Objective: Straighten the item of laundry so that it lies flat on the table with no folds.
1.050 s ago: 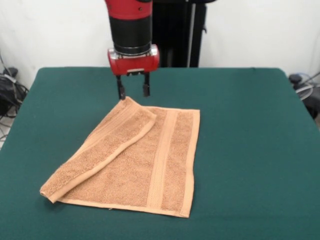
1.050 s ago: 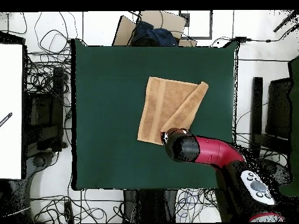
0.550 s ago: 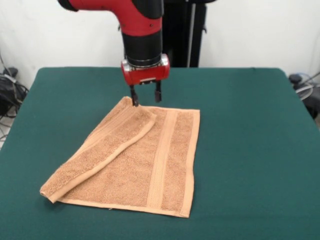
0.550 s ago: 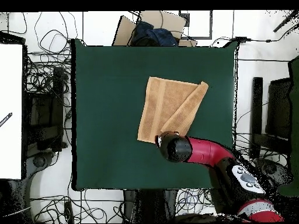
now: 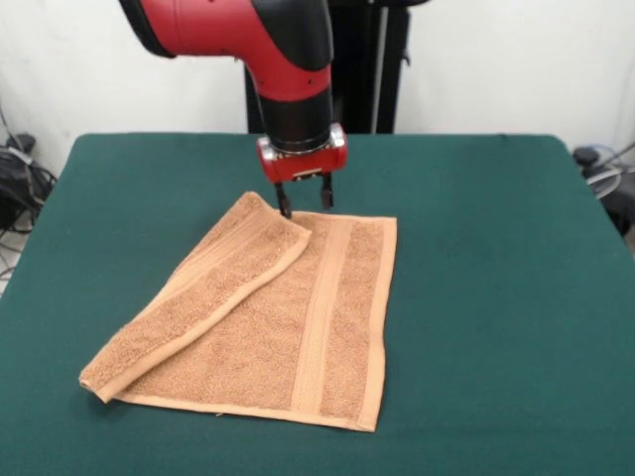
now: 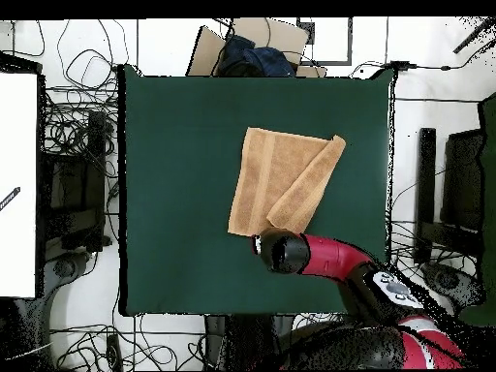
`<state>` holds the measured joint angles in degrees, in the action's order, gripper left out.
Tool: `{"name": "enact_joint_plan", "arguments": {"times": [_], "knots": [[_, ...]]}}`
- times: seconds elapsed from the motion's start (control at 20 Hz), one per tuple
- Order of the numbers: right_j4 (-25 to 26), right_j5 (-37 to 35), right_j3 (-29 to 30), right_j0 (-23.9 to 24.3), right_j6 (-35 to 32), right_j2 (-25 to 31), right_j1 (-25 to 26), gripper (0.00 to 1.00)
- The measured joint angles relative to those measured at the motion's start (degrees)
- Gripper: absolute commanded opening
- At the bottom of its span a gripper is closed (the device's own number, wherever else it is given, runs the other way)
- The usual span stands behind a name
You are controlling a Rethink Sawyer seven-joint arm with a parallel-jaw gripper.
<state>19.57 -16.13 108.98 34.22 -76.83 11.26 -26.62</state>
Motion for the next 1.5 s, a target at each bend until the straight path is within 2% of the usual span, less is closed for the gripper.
{"name": "enact_joint_plan", "arguments": {"times": [0.5,1.5], "knots": [[0.0,0.0,-0.1,0.0,0.0,0.0,0.2,1.00],[0.0,0.0,0.1,0.0,0.0,0.0,-6.9,1.00]]}}
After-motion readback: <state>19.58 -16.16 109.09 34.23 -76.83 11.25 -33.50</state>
